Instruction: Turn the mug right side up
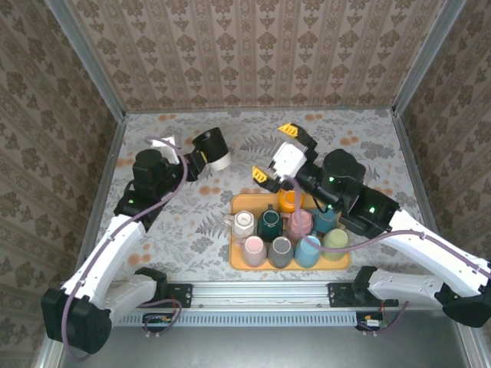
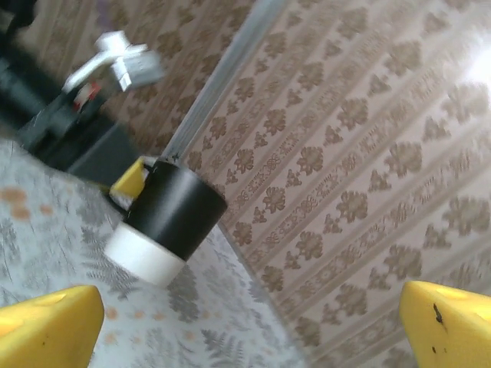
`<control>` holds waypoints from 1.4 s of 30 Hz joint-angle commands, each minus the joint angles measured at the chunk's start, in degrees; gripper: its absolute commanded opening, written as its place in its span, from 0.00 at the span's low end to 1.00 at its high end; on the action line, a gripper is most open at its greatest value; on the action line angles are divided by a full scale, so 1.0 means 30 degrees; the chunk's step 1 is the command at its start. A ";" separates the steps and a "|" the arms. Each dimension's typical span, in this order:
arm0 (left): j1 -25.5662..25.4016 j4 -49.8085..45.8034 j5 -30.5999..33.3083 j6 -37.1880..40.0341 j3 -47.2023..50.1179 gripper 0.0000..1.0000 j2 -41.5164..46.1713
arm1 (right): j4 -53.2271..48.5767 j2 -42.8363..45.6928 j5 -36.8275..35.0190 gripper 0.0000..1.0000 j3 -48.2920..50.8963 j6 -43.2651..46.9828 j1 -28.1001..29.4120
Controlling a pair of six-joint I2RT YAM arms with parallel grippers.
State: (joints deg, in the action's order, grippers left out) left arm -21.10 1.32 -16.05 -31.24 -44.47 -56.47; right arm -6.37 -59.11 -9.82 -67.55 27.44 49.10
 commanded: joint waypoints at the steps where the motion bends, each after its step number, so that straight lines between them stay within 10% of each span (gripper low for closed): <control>1: -0.0230 0.7597 0.1192 0.6173 0.1126 0.00 -0.0896 | -0.1684 0.0638 0.1819 1.00 0.0145 -0.6209 -0.1187; 15: 0.0503 1.7491 0.1837 1.0621 0.3430 0.00 -0.6949 | -0.1153 0.3633 0.2980 1.00 0.3347 -0.8709 -0.2038; 27: 0.0648 1.7550 0.6840 0.8722 0.1730 0.00 -1.0818 | -0.0914 0.3288 0.2953 1.00 0.4351 -0.9724 -0.2072; 42: 0.1234 1.6500 0.7326 0.7639 0.1089 0.00 -1.3304 | -0.0746 0.2559 0.2954 1.00 0.4422 -0.9967 -0.2124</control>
State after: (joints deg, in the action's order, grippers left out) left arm -18.00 45.36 5.02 -6.42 -38.28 -96.62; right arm -9.43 -51.92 -1.56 -54.94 -1.34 43.09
